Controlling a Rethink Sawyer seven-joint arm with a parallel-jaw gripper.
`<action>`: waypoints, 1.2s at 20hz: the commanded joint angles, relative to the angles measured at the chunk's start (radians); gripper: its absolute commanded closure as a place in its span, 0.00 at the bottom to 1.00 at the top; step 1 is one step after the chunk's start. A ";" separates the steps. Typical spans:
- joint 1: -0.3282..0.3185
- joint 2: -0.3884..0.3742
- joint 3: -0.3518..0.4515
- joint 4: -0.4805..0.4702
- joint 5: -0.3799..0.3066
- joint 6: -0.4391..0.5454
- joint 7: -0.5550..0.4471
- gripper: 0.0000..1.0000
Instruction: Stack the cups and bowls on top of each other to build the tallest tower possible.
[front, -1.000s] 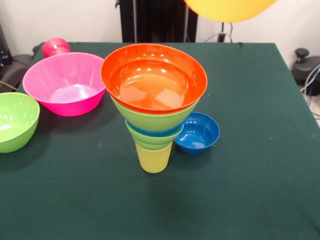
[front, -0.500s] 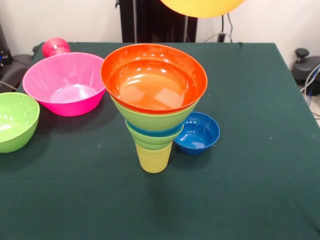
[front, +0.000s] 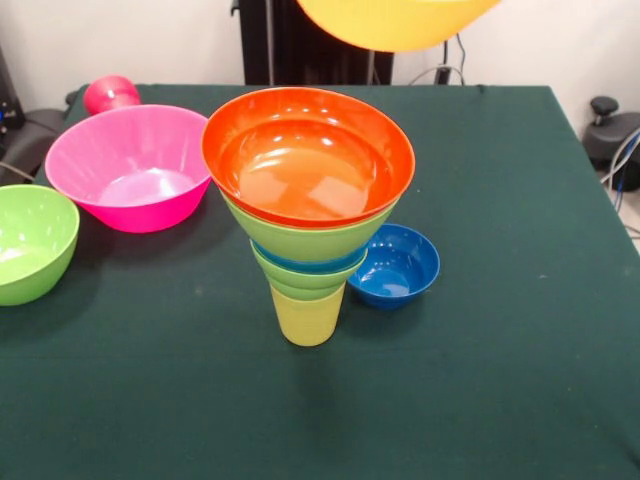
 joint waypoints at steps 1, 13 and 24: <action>-0.021 0.124 0.011 -0.031 -0.077 0.087 -0.287 1.00; -0.063 0.160 0.030 -0.069 -0.059 0.126 -0.353 1.00; -0.056 0.155 0.034 -0.020 -0.046 0.051 -0.331 1.00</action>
